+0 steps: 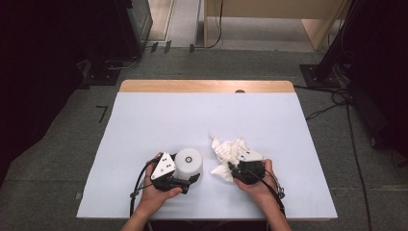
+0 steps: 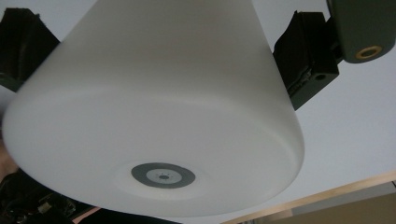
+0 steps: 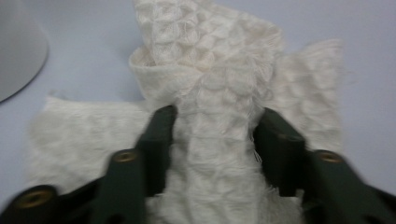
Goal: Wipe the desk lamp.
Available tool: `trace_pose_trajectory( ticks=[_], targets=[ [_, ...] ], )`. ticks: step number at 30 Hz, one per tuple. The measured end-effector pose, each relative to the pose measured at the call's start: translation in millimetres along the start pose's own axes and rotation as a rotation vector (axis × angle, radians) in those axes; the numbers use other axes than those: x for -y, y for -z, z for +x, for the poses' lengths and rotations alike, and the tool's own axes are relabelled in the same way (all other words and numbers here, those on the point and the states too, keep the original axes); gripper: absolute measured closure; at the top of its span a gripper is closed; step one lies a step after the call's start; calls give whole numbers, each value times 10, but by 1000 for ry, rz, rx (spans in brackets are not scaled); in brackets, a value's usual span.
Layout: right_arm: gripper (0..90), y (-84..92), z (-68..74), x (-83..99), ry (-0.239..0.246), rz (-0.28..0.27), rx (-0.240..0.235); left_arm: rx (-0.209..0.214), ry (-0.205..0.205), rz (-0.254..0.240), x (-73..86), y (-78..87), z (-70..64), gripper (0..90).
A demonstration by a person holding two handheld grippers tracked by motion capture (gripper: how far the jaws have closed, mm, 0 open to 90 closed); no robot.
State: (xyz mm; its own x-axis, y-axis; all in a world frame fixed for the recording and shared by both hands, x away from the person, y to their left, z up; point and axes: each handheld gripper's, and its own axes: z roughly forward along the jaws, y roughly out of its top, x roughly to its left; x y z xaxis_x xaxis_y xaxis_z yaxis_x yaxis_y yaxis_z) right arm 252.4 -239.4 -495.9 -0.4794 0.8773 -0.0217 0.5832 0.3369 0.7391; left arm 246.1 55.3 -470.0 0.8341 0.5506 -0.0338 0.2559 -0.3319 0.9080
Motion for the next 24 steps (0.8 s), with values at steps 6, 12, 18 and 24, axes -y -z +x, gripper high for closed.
trace_pose_trajectory(
  ticks=[6,12,18,24],
  targets=[
    [762,71,-81,24,-57,-49,-54,3,8,-8,-2,-5,16,84],
    [763,167,312,-103,11,-137,-290,32,51,-29,-3,-18,38,85],
    [764,247,520,-165,29,-206,-370,23,7,-14,-3,-28,2,86],
    [760,575,477,-314,44,-369,-379,19,-22,-9,-8,-60,-55,85]
  ],
)
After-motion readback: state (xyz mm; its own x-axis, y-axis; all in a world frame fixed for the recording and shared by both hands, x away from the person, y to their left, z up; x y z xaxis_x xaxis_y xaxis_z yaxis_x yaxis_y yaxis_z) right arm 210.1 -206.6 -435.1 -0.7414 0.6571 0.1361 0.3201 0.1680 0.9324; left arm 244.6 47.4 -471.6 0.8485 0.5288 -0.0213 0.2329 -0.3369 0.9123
